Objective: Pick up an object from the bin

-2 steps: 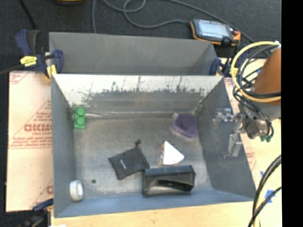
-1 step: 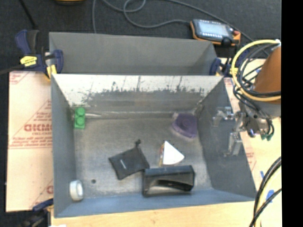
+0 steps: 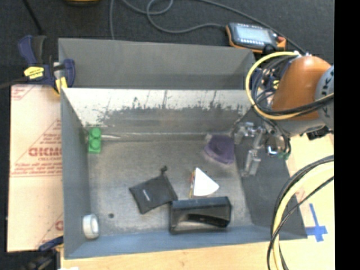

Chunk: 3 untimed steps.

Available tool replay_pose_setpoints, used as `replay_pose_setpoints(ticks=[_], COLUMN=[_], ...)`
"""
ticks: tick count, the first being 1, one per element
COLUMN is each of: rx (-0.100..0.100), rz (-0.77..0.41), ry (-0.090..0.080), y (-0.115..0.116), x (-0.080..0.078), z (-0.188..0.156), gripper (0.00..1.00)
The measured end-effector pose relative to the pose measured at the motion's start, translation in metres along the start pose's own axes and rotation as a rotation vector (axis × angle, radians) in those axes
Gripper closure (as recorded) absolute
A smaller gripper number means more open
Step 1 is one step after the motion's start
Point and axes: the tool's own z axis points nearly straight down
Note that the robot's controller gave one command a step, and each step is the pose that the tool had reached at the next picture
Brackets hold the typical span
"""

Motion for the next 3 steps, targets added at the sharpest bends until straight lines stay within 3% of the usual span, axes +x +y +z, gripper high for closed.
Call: replay_pose_setpoints(ticks=[1,2,3], rx=[-0.001,0.0,0.0], rz=[0.059,0.056,0.238], ry=[0.011,0.003,0.017], y=[0.005,0.023,0.028], x=[-0.008,-0.053,-0.046], z=[0.008,-0.002,0.061], gripper=[0.0,0.0,0.0])
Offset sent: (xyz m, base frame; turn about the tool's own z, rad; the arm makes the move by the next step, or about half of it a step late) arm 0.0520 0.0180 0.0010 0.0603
